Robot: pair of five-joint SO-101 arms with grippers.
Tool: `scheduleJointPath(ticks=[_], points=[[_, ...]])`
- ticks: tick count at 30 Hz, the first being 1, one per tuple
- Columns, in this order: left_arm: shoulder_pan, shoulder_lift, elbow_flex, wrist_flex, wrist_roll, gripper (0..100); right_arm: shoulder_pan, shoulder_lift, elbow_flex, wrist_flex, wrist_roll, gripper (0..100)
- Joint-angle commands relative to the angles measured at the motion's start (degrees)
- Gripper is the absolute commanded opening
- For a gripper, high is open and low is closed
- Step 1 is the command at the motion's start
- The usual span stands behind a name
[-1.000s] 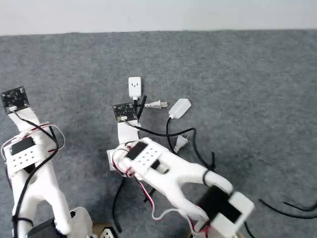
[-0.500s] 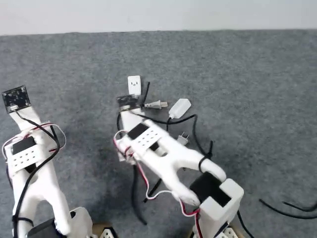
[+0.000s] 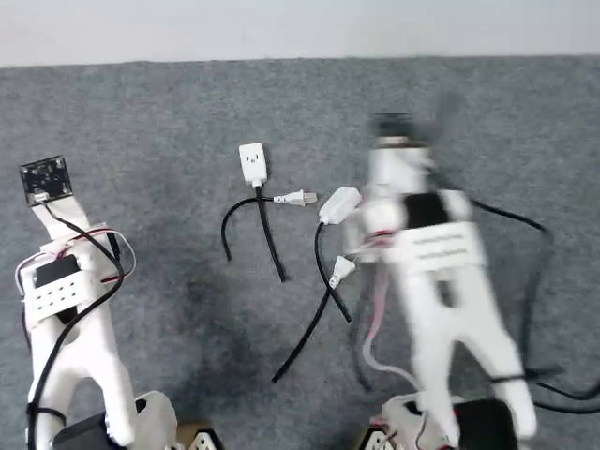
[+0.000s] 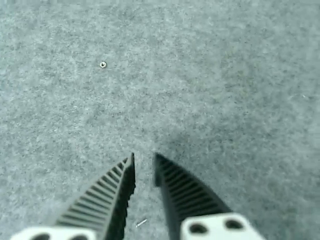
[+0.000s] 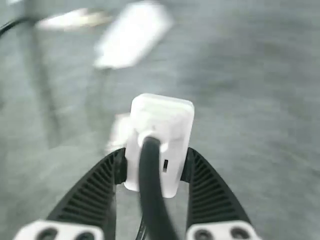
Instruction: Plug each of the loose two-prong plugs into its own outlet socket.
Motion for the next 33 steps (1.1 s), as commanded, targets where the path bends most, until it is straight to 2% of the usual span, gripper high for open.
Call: scheduleJointPath(ticks=[1, 6, 10, 13, 16, 18, 27, 30, 33], points=[[0.6, 1.7, -1.4, -1.1, 0.5, 13, 18.1, -3.7, 0.8, -1.3, 6.0, 0.8], [3.1, 11.7, -9.1, 3.6, 0.5, 13, 36.7, 1.1, 3.9, -8.7, 14.5, 0.8], [2.9, 19.9, -16.9, 8.2, 0.7, 12, 42.7, 9.6, 3.3, -13.4, 18.4, 1.3], [2.9, 22.2, -19.7, 10.4, 0.7, 9, 44.8, 15.6, 0.9, -13.8, 18.5, 10.7], [3.2, 21.9, -19.5, 10.2, 0.7, 5, 46.3, 20.5, -2.4, -13.7, 18.8, 22.9], [3.3, 21.7, -19.3, 10.4, 0.6, 5, 46.5, 22.9, -5.2, -11.8, 18.9, 27.2], [6.6, 21.7, -18.8, 8.3, 0.9, 5, 45.9, 31.6, -25.3, 11.1, 17.0, 27.3], [10.0, 21.7, -19.0, 8.3, 2.0, 5, 42.9, 32.7, -28.3, 15.7, 15.4, 22.0], [15.6, 21.7, -19.9, 8.2, 8.5, 5, 37.1, 32.7, -28.0, 16.6, 15.2, 8.4]])
